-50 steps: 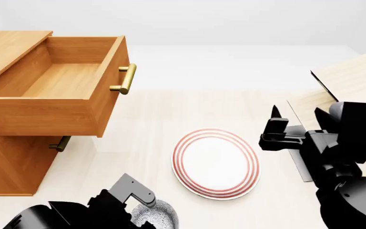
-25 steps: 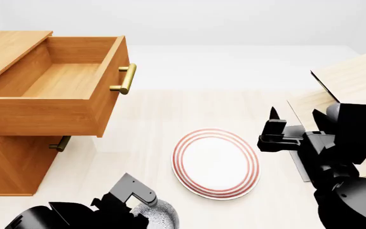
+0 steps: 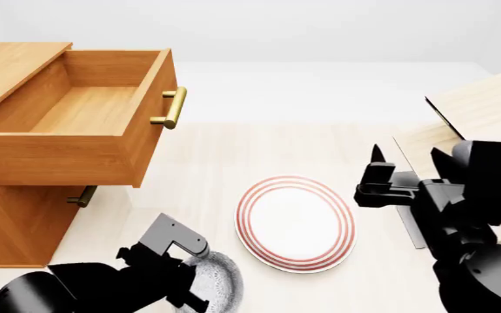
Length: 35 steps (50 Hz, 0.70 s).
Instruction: Open the top drawer of the cabinet and put the bowl in it.
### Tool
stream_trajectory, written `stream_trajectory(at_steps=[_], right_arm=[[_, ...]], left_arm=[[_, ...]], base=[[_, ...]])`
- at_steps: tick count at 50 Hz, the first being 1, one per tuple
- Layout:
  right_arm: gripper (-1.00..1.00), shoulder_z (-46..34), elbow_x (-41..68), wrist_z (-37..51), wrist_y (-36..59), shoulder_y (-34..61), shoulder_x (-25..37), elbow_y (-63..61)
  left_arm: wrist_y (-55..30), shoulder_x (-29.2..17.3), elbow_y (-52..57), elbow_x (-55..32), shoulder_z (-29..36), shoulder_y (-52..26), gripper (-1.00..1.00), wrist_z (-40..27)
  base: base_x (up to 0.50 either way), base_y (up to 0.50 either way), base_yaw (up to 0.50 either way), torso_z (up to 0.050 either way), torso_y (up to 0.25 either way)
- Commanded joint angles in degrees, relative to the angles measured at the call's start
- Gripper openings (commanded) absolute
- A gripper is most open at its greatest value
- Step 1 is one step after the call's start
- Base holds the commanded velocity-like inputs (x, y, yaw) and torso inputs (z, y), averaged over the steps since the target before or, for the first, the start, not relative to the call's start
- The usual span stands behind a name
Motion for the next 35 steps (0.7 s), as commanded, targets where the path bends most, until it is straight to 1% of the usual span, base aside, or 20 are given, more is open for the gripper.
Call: stream_trajectory(at_steps=[1, 15, 22, 29, 35], right_arm=[[1.0, 0.8, 1.5, 1.1, 0.4, 0.2, 0.6, -1.3], [1.0, 1.6, 3.5, 2.6, 1.2, 1.1, 1.3, -2.4], [1.0, 1.6, 3.4, 2.5, 0.9, 1.0, 1.4, -2.3], [1.0, 3.3, 4.3, 3.0, 0.4, -0.1, 2.3, -3.1], [1.0, 6.1, 5.3, 3.4, -0.6, -2.1, 3.5, -3.9]], left_arm=[[-1.1, -0.6, 3.9, -1.7, -3.4, -1.3, -1.0, -2.6], [-3.2, -0.9, 8.1, -4.6, -5.3, -3.0, -1.0, -4.8], [-4.1, -0.5, 12.0, -6.2, -5.6, -3.3, -1.0, -6.2], [-7.2, 0.5, 18.6, -11.2, -7.1, -4.6, -1.0, -9.2], [-9.1, 1.7, 19.7, -14.7, -9.0, -7.5, -1.0, -11.2]], base=[[0.0, 0.0, 0.0, 0.0, 0.0], [0.0, 0.0, 0.0, 0.0, 0.0], [0.0, 0.0, 0.0, 0.0, 0.0], [0.0, 0.0, 0.0, 0.0, 0.0], [0.0, 0.0, 0.0, 0.0, 0.0]])
